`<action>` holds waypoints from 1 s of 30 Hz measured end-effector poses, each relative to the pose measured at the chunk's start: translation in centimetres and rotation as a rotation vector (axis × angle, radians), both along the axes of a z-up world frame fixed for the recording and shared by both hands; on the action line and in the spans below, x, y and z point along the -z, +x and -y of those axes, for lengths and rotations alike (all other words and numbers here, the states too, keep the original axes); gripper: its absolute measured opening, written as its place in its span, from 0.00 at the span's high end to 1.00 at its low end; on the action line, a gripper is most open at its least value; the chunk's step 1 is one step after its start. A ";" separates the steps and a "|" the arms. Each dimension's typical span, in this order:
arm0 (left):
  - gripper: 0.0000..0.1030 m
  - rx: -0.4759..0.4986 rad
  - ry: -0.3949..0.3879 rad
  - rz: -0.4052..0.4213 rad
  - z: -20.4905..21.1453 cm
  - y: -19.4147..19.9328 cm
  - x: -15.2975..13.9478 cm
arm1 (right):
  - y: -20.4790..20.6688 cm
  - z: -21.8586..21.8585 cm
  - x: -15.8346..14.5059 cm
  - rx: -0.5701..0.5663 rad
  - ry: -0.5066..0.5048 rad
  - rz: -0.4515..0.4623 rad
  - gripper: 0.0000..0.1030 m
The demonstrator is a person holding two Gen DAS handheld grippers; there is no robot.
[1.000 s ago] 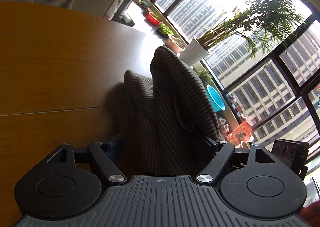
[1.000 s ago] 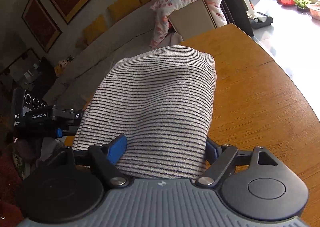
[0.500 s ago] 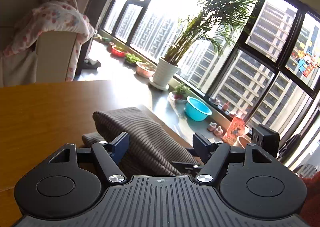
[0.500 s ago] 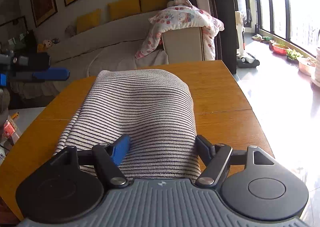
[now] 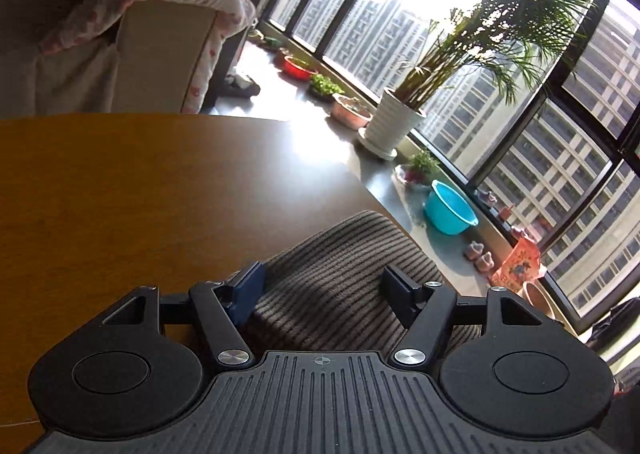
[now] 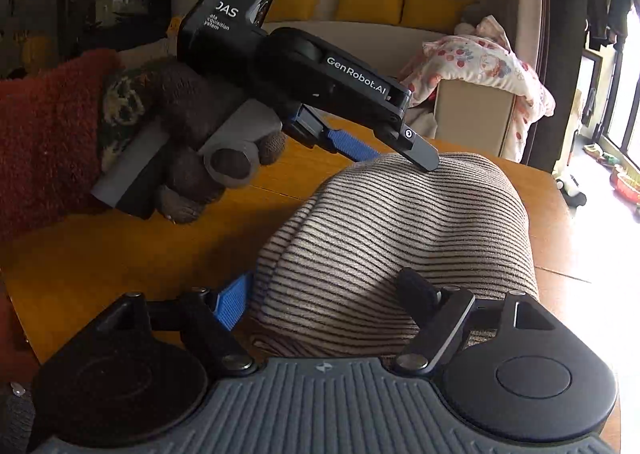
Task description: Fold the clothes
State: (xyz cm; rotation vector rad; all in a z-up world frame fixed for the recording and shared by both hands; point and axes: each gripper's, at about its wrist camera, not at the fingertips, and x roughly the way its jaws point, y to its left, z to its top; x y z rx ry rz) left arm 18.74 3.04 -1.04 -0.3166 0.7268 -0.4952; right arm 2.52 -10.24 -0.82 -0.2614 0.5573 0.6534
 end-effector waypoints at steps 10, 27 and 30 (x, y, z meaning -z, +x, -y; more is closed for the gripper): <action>0.25 -0.008 -0.096 0.003 -1.1 -3.7 -1.9 | 2.4 5.9 -5.0 -0.004 0.224 -0.077 0.16; 0.15 -0.020 0.051 -0.075 -2.3 -2.7 1.6 | 14.2 7.0 -4.9 0.068 0.396 -0.201 0.33; 0.14 -0.024 0.039 -0.080 -2.6 -2.4 1.9 | 15.0 6.3 -3.9 0.159 0.267 -0.238 0.39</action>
